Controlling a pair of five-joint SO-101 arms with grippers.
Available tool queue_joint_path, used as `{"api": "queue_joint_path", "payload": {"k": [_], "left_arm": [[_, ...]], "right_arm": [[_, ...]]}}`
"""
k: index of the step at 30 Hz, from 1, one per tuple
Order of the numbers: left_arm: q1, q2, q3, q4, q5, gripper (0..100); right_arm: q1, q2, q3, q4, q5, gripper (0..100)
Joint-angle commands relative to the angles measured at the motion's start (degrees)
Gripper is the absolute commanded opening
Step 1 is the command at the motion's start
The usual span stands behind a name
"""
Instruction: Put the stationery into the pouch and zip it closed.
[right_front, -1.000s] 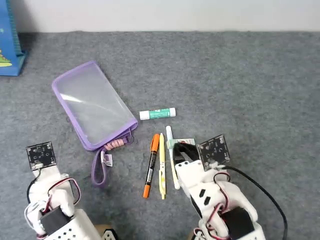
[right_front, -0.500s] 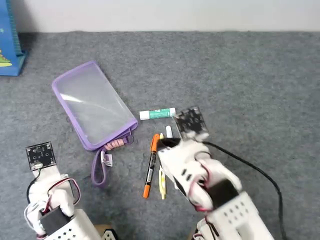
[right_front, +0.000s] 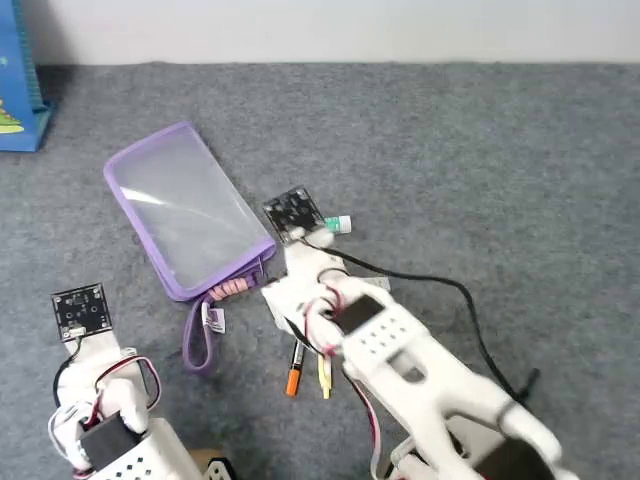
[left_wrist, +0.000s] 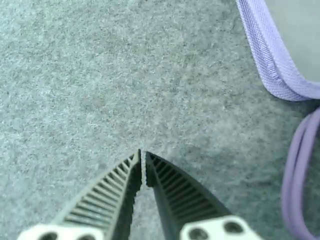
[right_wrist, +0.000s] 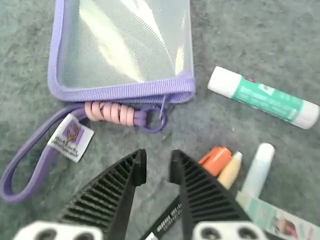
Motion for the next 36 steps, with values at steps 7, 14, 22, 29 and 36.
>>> {"api": "queue_joint_path", "payload": {"k": [7, 14, 22, 29, 36], "left_arm": [[-0.44, -0.70, -3.12, -0.09, 0.35, 2], [-2.20, -0.70, -3.12, -0.09, 0.35, 2], [-2.20, -0.70, -3.12, -0.18, 0.35, 2], [-2.20, -0.70, -3.12, -0.18, 0.35, 2], [-2.29, -0.70, -3.12, -0.18, 0.35, 2]], "right_arm": [[-1.36, 22.11, -27.25, 11.38, -11.52, 19.2], [-2.42, 31.78, -37.01, 11.65, -21.10, 19.4], [-6.02, 33.98, -41.49, 11.74, -26.37, 19.4], [-6.81, 35.03, -41.85, 15.16, -29.10, 19.4], [-6.81, 39.87, -42.46, 14.20, -29.10, 19.1]]}}
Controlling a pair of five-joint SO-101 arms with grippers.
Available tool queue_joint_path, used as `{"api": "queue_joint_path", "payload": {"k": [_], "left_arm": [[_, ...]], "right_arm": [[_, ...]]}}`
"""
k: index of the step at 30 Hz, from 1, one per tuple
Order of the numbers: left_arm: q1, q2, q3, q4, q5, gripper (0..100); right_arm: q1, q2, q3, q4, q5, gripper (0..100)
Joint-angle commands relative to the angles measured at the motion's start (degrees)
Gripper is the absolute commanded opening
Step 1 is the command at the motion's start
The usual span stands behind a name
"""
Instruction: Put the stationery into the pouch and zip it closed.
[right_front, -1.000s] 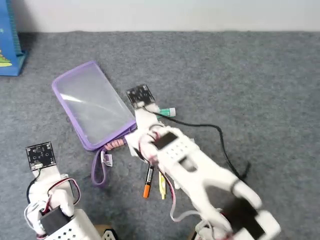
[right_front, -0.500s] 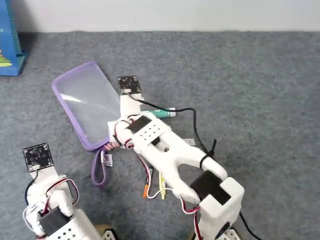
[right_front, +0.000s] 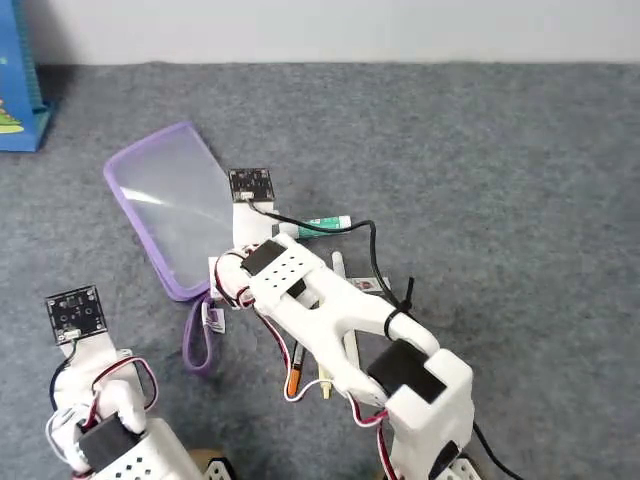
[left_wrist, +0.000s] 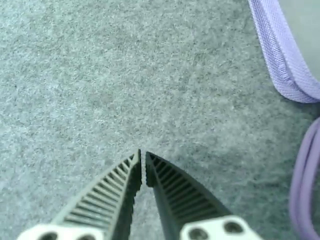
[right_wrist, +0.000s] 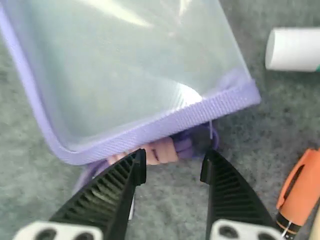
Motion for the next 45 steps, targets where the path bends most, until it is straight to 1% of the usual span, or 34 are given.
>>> {"api": "queue_joint_path", "payload": {"k": [1, 6, 22, 29, 33, 35, 38, 41, 43, 45], "left_arm": [[-0.44, -0.70, -3.12, -0.18, 0.35, 2], [-0.44, -0.70, -3.12, -0.18, 0.35, 2], [-0.44, -0.70, -3.12, -0.18, 0.35, 2], [-0.44, -0.70, -3.12, -0.18, 0.35, 2], [-0.44, -0.70, -2.59, -0.97, 0.35, 2], [-0.44, -0.70, -2.51, -0.97, 0.35, 2], [-0.44, -0.70, -2.51, -0.97, 0.35, 2], [-0.44, -0.70, -2.51, -1.05, 0.35, 2], [-0.44, -0.70, -2.42, -1.14, 0.35, 2], [-0.44, -0.70, -2.07, -1.32, 0.35, 2]], "right_arm": [[-0.40, 1.19, -4.66, -0.48, -0.62, 19.1], [0.66, 3.12, -7.74, 0.13, -0.62, 19.1], [0.66, 3.82, -10.11, -0.31, -0.26, 19.3], [0.22, 8.22, -10.37, 0.22, 0.79, 19.0], [0.31, 7.43, -10.37, 4.18, 2.11, 18.7], [0.22, 6.11, -10.37, 7.08, 2.02, 14.5], [0.84, 3.74, -10.37, 10.68, 2.11, 0.6], [2.33, 1.45, -10.20, 14.99, 2.11, 3.5], [4.00, 0.13, -10.20, 17.54, 2.29, 0.8], [6.37, -0.84, -10.20, 19.47, 4.13, 1.1]]}}
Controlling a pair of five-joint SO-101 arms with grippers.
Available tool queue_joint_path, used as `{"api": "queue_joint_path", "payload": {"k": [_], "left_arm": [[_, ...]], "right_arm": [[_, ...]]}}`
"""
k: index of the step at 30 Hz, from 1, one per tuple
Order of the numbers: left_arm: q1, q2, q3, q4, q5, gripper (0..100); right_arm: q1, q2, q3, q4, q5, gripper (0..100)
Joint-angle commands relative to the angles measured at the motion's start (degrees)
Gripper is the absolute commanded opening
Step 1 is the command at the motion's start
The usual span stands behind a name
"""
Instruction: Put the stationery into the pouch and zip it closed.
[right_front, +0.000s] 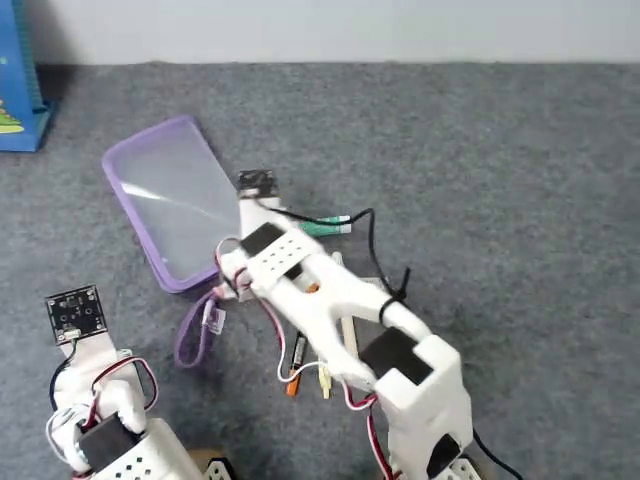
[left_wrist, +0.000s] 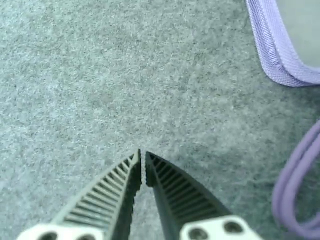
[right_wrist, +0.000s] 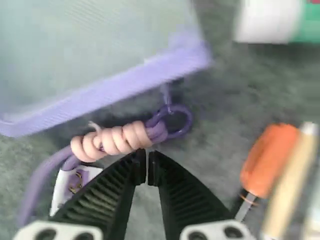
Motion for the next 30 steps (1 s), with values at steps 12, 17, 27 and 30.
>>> {"api": "queue_joint_path", "payload": {"k": [12, 17, 27, 30], "left_arm": [[-0.44, -0.70, -1.98, -1.32, 0.35, 2], [-0.44, -0.70, -1.98, -1.32, 0.35, 2], [-0.44, -0.70, -2.07, -1.41, 0.35, 2], [-0.44, -0.70, -2.07, -1.41, 0.35, 2]], "right_arm": [[1.10, -4.97, -1.05, 1.98, 8.88, 0.9], [0.13, -4.53, -0.79, -5.14, 8.79, 0.9], [-0.66, -1.36, -1.58, -13.05, 8.97, 0.9], [-0.04, 3.30, -3.87, -17.27, 9.05, 0.9]]}}
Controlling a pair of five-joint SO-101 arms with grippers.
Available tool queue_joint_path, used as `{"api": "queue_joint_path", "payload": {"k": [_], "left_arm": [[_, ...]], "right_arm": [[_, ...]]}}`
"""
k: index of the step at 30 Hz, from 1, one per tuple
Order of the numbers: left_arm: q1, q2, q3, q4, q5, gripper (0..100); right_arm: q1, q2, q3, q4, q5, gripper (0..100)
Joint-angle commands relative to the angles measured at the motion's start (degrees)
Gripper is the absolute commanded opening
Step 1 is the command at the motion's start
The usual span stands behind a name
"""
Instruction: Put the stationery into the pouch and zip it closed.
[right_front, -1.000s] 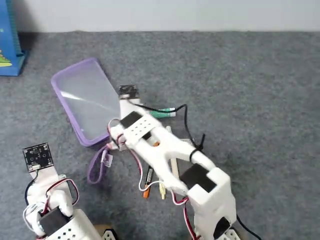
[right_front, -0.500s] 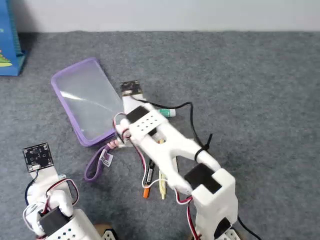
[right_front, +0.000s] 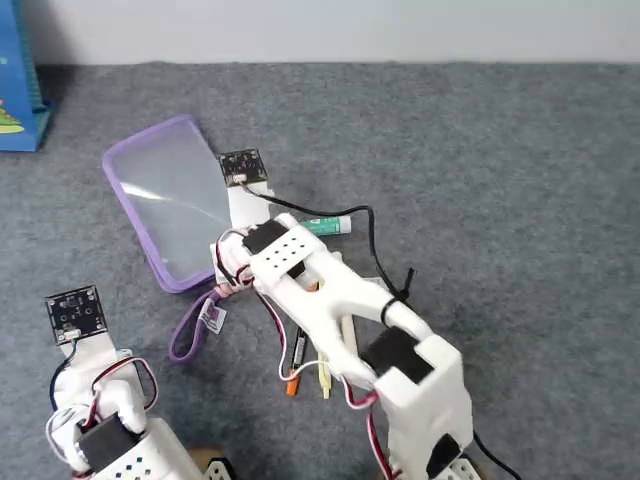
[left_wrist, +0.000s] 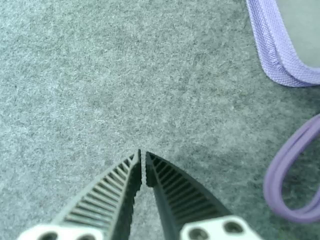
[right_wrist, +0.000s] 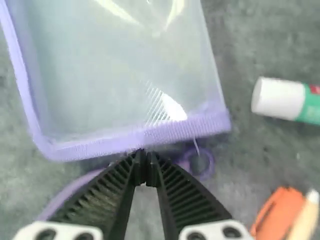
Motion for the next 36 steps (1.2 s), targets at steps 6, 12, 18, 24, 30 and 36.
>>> {"api": "queue_joint_path", "payload": {"k": [6, 12, 18, 24, 30, 36], "left_arm": [[-0.44, -0.70, -2.07, -1.41, 0.35, 2], [-0.44, -0.70, -2.07, -1.41, 0.35, 2], [-0.44, -0.70, -2.07, -1.41, 0.35, 2], [-0.44, -0.70, -2.07, -1.41, 0.35, 2], [-0.44, -0.70, -2.07, -1.41, 0.35, 2], [-0.44, -0.70, -2.07, -1.41, 0.35, 2]], "right_arm": [[3.12, 6.99, -11.16, -4.79, 0.70, 0.9], [2.24, 3.38, -11.34, 1.63, 0.53, 0.9], [-1.98, 0.75, -11.34, 7.52, -4.04, 2.4], [-2.51, 1.71, -11.34, 8.92, -6.42, 21.4], [-2.77, 1.71, -11.52, 8.48, -6.68, 22.6], [-2.77, 2.15, -11.60, 5.32, -6.86, 22.6]]}}
